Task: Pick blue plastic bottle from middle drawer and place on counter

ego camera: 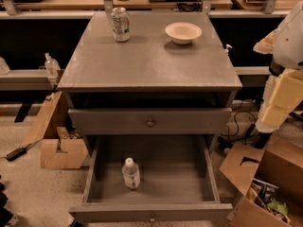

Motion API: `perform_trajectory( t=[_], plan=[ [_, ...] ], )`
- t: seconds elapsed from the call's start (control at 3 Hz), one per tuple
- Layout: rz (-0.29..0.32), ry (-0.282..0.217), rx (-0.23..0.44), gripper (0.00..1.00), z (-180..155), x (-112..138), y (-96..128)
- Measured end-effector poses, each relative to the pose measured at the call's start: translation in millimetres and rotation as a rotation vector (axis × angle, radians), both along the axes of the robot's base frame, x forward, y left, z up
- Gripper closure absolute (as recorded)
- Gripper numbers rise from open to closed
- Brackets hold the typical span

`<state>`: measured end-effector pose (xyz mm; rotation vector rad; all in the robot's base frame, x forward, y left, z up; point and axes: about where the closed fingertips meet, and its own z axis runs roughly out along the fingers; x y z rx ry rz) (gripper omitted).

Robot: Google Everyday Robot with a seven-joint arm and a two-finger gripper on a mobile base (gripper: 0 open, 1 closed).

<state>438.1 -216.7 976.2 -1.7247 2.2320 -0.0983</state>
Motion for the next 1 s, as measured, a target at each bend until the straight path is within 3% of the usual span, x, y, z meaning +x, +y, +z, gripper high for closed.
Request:
perform_trajectory(
  t=[0.33, 0.67, 1.0],
  plan=[
    [0.0, 0.0, 0.0, 0.0, -0.1, 0.0, 0.0],
    [-0.003, 0.0, 0.097, 0.0, -28.6, 6.3, -1.5],
    [0.011, 0.016, 0.28, 0.0, -100.1, 3.8, -1.5]
  ],
)
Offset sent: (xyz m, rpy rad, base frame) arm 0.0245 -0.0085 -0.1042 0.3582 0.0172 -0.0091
